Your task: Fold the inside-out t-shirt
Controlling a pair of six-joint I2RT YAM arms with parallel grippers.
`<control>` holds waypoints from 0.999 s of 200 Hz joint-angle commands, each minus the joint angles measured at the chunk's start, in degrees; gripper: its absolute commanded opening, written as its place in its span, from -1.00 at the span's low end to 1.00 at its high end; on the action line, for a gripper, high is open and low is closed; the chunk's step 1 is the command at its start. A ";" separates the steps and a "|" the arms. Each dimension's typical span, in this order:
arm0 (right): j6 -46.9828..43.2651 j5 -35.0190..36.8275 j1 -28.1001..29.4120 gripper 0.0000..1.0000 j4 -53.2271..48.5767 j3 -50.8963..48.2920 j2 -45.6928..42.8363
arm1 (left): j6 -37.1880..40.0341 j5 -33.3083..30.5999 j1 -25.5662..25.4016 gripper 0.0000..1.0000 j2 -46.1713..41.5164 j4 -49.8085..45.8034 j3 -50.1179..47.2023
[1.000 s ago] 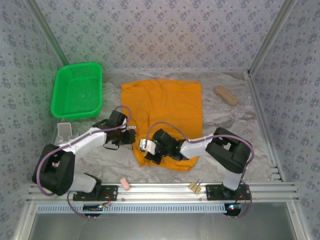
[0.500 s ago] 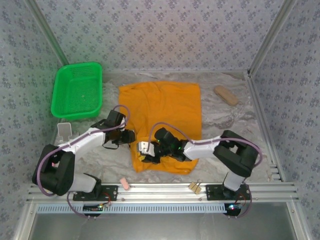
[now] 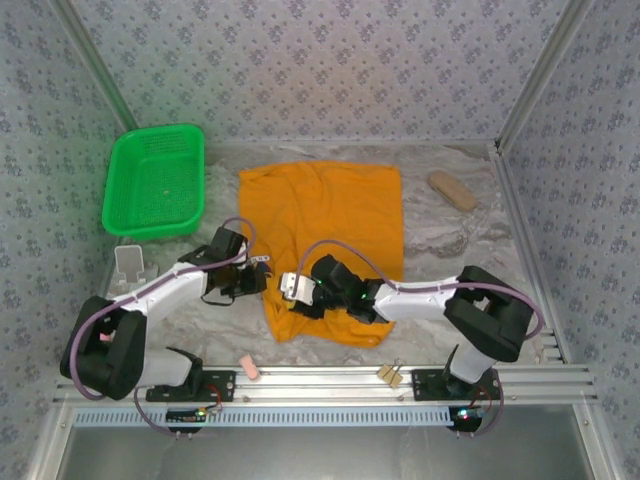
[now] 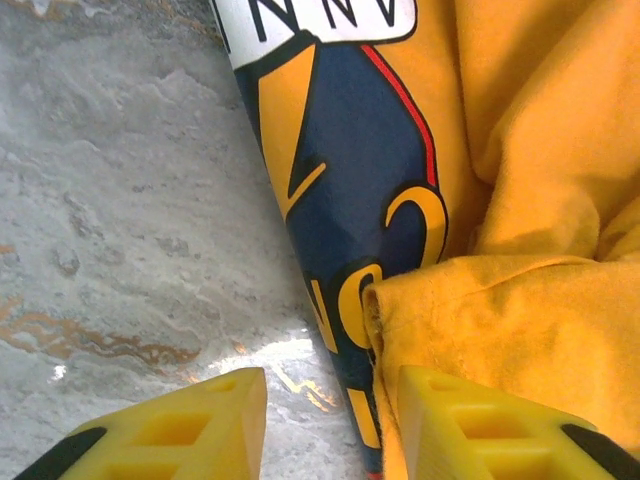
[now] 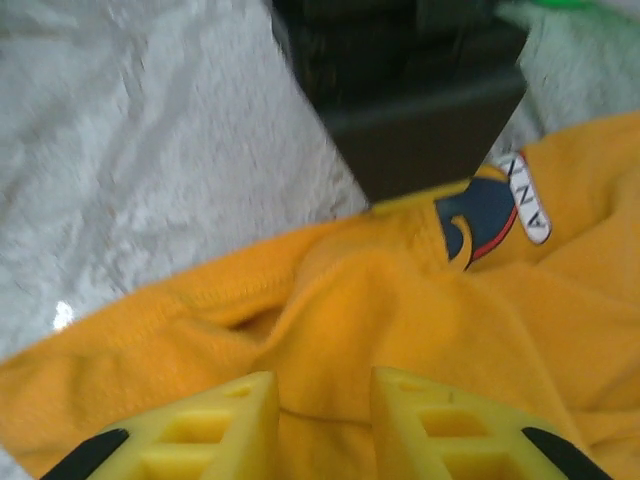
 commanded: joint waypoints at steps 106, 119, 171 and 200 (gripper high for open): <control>8.66 -14.29 -0.39 -1.00 3.90 4.33 7.95 | -2.67 2.87 -0.66 -0.26 2.97 4.07 0.35; 8.51 -20.44 -1.31 -1.00 8.85 2.13 6.41 | -2.45 2.52 -0.67 -0.26 3.45 4.40 0.58; 9.60 -22.39 -1.87 -1.00 15.85 2.97 9.45 | -2.61 1.40 -0.72 -0.34 5.23 4.28 2.56; 11.90 -12.25 -0.14 -0.92 10.51 6.59 16.10 | -3.40 -0.73 -0.43 -0.42 4.27 4.72 2.03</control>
